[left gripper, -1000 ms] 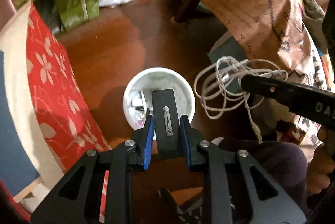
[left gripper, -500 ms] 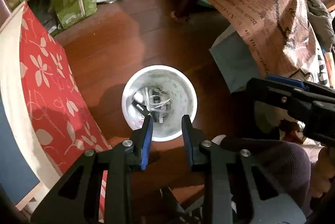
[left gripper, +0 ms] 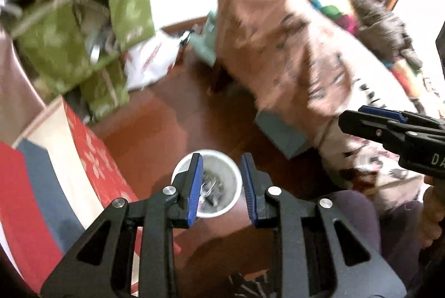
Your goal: Collect trash
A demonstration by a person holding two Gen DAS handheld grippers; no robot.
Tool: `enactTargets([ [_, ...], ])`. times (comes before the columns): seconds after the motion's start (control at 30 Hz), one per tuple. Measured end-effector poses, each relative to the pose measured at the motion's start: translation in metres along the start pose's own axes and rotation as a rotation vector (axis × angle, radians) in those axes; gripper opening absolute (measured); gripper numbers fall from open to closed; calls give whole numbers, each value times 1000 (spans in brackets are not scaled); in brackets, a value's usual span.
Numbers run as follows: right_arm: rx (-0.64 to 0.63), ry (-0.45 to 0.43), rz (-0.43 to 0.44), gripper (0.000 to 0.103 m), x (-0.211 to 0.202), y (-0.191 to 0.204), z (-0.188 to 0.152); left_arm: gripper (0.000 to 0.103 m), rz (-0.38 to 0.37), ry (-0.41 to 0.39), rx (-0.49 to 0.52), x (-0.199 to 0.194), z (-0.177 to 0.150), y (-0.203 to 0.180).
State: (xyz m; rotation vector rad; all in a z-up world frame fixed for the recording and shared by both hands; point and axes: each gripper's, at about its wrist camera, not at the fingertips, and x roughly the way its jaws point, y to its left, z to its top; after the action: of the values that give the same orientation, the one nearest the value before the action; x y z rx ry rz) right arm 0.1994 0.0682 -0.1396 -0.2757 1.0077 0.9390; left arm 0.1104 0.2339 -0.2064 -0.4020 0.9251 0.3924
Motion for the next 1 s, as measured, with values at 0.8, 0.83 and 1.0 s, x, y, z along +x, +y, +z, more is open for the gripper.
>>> enactTargets([
  [0.8, 167, -663, -387, 72, -274, 50, -116, 62, -202, -528, 298, -288, -42, -111],
  [0.83, 177, -667, -392, 78, -277, 51, -119, 66, -201, -535, 301, -292, -45, -112],
  [1.0, 201, -696, -474, 99, -288, 56, -133, 98, -211, -577, 310, -308, -62, -115],
])
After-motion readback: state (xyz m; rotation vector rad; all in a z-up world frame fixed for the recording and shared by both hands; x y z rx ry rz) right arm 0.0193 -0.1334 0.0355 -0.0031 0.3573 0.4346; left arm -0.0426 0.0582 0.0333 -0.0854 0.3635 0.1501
